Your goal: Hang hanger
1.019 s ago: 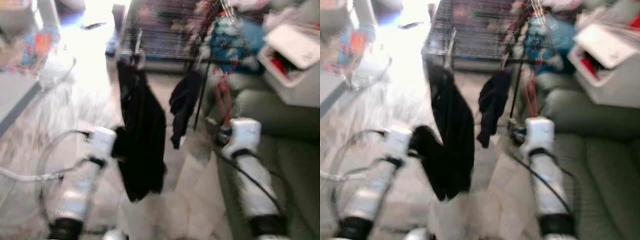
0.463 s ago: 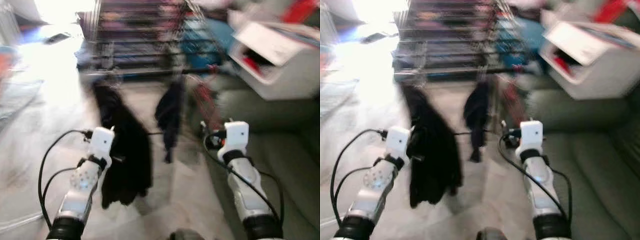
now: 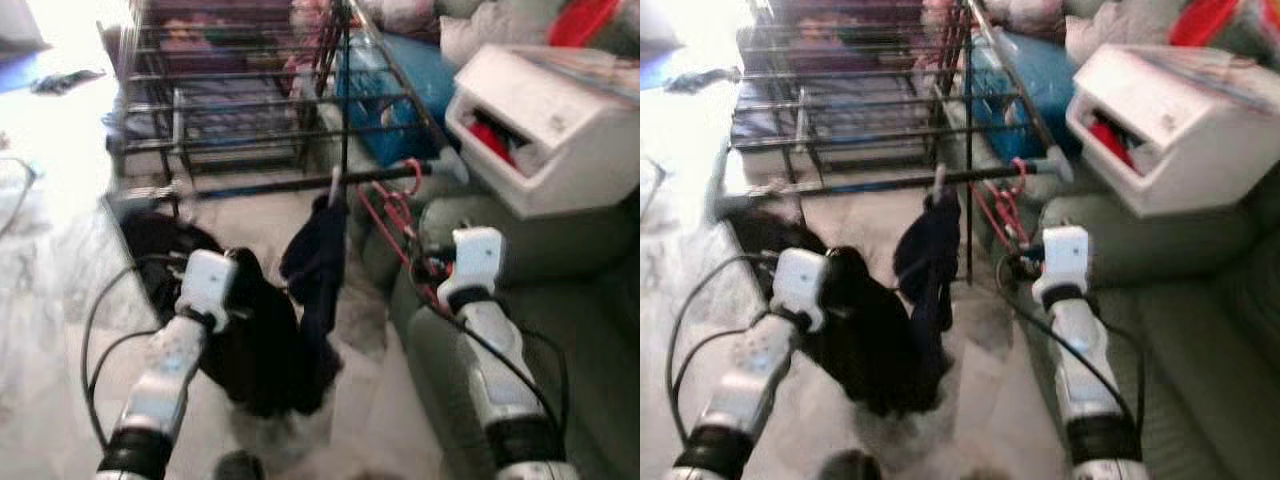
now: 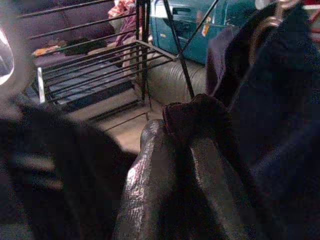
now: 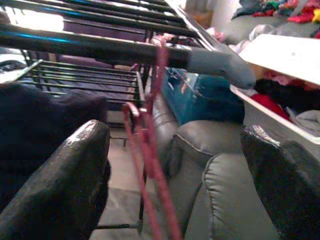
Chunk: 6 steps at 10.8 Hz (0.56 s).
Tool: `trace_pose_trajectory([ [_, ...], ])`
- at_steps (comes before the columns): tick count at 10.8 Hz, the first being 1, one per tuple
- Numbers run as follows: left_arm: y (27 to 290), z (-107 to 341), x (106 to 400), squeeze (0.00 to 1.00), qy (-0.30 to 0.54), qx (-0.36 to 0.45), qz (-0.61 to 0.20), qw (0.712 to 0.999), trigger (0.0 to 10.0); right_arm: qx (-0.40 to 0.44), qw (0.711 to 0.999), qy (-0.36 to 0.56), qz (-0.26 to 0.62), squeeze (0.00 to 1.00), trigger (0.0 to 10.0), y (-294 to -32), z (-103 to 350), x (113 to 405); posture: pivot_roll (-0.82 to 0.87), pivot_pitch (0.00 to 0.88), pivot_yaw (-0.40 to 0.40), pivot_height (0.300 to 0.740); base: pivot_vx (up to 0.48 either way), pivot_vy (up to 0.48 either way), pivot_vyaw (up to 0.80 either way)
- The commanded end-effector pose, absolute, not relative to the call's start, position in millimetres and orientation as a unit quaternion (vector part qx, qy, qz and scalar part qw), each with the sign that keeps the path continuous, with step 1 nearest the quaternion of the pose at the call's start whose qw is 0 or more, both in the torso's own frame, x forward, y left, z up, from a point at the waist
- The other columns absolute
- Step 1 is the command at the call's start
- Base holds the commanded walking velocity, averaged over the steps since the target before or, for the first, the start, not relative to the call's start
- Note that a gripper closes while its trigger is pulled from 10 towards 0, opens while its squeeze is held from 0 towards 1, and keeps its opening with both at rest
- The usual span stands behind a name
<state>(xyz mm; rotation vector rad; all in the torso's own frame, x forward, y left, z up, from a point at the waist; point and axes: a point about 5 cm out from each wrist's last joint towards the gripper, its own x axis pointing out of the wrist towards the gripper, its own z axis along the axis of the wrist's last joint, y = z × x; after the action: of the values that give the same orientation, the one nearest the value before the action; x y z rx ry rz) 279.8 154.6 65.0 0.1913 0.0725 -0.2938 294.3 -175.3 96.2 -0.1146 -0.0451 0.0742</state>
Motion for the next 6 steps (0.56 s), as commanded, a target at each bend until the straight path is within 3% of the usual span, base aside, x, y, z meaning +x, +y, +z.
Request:
trace_pose_trajectory([
  [1, 144.8, 73.0, 283.7, 0.0, 0.013, 0.096, -0.16, 0.982, 10.0, -0.069, 0.997, -0.016, 0.021, 0.0, 10.0, -189.9, 95.0, 293.7, -0.1, 0.0, -0.055, 0.74, 0.304, 0.371, 0.0],
  [6, 146.0, 73.5, 281.6, 0.0, 0.011, 0.107, -0.159, 0.981, 10.0, -0.063, 0.998, 0.01, 0.029, 0.0, 10.0, -191.0, 87.3, 294.3, -0.09, 0.0, -0.052, 0.74, 0.0, 0.0, 0.0],
])
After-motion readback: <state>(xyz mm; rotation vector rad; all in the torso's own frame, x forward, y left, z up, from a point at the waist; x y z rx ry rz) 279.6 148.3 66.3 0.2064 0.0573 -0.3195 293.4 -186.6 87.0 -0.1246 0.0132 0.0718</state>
